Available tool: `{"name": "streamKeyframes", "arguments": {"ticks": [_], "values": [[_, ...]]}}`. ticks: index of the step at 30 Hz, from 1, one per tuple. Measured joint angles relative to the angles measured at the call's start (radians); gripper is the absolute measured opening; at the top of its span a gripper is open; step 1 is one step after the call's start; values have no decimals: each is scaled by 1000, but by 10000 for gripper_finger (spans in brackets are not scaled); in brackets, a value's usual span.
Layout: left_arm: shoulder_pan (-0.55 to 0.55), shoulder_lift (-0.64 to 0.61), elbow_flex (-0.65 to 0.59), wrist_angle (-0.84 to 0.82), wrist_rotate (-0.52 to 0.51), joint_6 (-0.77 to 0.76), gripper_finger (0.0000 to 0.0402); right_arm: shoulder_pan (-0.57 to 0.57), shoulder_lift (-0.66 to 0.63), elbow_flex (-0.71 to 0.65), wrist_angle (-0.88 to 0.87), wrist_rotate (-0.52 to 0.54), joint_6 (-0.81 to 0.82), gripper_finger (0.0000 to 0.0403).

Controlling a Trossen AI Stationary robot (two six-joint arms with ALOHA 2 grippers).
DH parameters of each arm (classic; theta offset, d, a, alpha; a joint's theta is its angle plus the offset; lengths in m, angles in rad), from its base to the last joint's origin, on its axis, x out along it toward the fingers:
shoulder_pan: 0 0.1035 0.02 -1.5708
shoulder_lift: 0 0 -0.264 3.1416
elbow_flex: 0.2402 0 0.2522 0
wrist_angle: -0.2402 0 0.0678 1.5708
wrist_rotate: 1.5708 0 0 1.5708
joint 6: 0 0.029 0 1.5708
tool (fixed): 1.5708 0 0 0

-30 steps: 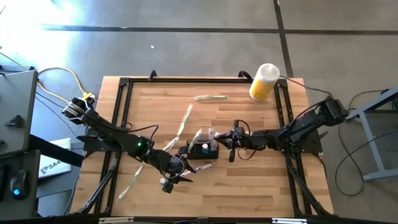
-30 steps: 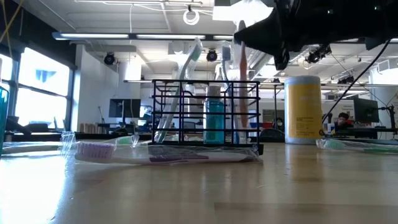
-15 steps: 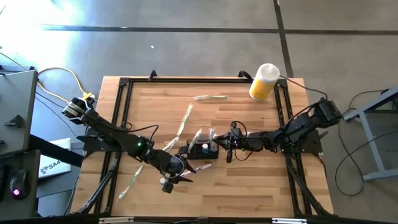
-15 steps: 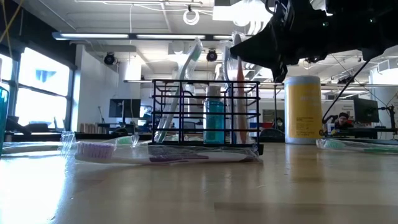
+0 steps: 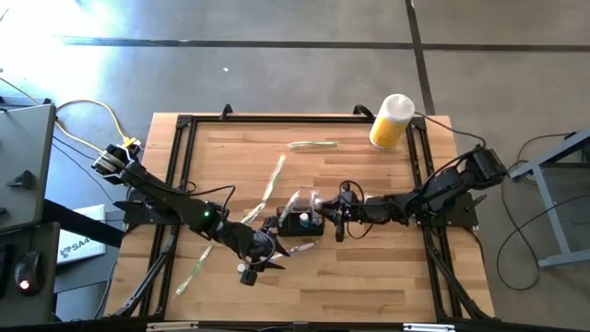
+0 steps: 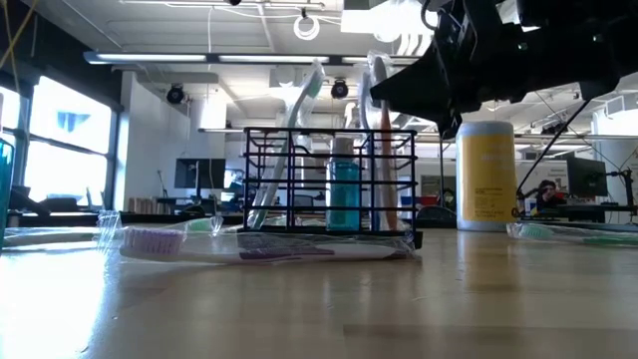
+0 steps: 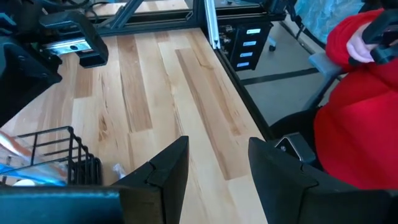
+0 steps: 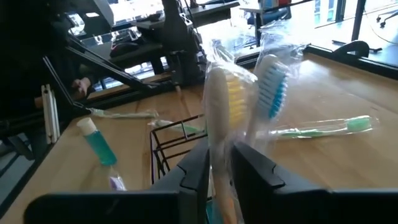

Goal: Pick & Place toothbrushing station
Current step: Put the orange toothbrush into the black wire organizer, then put the blue mouthwash into the black wire organizer

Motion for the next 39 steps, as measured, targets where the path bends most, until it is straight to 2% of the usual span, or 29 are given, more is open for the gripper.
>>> {"name": "streamKeyframes", "arguments": {"ticks": [4, 11, 17, 22, 27, 33, 39], "values": [[0, 0, 0, -26, -2, -20, 161, 0, 0, 0, 2, -7, -6, 89], [0, 0, 0, -23, -18, -21, 161, 0, 0, 0, 8, -15, -10, 170], [0, 0, 0, -34, -19, -74, 161, 18, -29, -1, 27, -32, -106, 218], [-3, -7, 8, -92, -17, -188, 161, 79, -79, -1, 27, -40, -240, 226], [-44, -7, 90, -320, -18, -391, 161, 144, -113, -1, 27, -39, -343, 227], [-144, -3, 168, -519, -92, -651, 161, 175, -113, -1, 26, 23, -370, 226], [-223, -3, 188, -701, -152, -851, 161, 175, -113, -1, 27, 27, -373, 226]]}}
